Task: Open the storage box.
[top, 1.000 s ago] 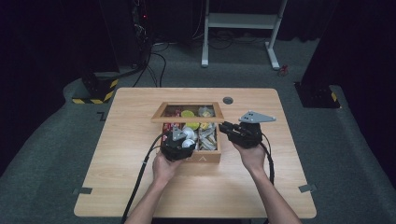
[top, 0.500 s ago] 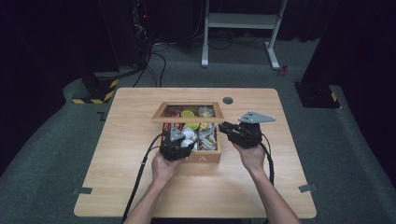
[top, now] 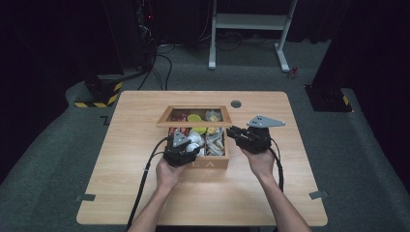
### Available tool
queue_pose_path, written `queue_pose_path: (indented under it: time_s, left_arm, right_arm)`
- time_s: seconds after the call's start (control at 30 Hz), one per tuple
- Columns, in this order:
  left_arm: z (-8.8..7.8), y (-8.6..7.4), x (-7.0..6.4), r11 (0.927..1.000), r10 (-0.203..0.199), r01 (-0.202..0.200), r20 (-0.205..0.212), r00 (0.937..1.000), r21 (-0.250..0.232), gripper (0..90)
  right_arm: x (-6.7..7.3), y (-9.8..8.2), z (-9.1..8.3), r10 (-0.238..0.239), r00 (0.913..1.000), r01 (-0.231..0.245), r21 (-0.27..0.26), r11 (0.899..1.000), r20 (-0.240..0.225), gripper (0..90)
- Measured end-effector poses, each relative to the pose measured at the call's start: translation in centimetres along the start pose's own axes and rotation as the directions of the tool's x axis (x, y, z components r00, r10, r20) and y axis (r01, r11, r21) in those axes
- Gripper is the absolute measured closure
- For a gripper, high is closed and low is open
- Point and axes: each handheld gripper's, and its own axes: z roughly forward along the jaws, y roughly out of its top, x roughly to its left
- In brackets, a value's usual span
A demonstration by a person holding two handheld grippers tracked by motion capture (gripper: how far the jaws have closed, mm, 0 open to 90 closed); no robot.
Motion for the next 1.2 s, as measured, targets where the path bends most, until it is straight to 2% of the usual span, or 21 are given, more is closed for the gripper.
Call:
queue_pose_path:
  time_s: [0.07,0.27,0.57,0.8,1.2]
  left_arm:
    - [-0.1,0.1,0.0,1.0,0.006,-0.006,-0.003,1.0,-0.004,51.2]
    - [-0.5,0.2,0.1,0.9995,-0.017,0.017,0.011,0.9998,-0.026,51.4]
    - [-1.0,0.4,0.2,0.9989,-0.018,0.019,0.014,0.9997,-0.043,51.6]
    - [-1.7,0.7,0.1,0.997,-0.021,0.022,0.02,0.9996,-0.074,51.9]
    - [-2.3,0.8,0.2,0.997,-0.014,0.015,0.015,0.9998,-0.076,52.1]
  right_arm:
    - [0.0,0.0,0.0,0.0,1.0,0.0,0.0,1.0,-0.001,75.7]
    - [0.0,0.0,0.0,0.001,1.0,-0.001,-0.002,1.0,-0.002,75.7]
    - [0.0,0.0,0.0,0.002,1.0,-0.002,-0.002,1.0,-0.002,75.7]
    - [0.0,0.0,0.0,0.002,1.0,-0.002,-0.002,1.0,-0.001,75.7]
    - [0.0,0.0,0.0,0.003,1.0,-0.003,-0.001,1.0,-0.002,75.6]
